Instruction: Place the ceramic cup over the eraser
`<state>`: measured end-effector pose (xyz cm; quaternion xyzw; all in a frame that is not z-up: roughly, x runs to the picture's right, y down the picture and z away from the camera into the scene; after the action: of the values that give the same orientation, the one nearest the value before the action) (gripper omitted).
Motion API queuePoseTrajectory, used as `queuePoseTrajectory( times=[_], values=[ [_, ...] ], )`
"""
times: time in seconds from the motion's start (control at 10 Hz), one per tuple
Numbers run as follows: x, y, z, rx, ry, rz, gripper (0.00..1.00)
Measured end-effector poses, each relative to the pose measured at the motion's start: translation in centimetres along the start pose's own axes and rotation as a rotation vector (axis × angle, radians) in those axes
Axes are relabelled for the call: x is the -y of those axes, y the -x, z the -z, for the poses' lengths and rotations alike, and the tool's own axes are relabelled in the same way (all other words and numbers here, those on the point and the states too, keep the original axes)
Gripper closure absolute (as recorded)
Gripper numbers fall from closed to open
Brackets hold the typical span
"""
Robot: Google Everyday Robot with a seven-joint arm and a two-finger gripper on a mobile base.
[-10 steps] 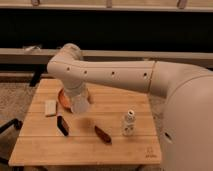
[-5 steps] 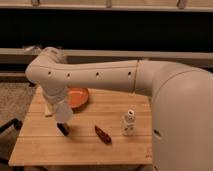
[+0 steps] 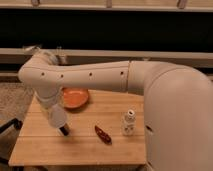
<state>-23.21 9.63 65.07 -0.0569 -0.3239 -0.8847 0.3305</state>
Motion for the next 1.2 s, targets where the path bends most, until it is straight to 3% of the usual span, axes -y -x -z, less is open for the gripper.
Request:
queuePoseTrajectory(
  times=[0.5,0.7,0.9,1.2],
  values=[
    [0.0,0.6,-3.5,0.043,-0.020,0.015,1.00],
    [0.0,0.8,-5.2,0.042,-0.002,0.015,0.99],
    [0.3,1.0,-6.3,0.036,0.017,0.020,0.86],
    [0.4,1.2,-7.2,0.008,0.065,0.024,0.55]
  ],
)
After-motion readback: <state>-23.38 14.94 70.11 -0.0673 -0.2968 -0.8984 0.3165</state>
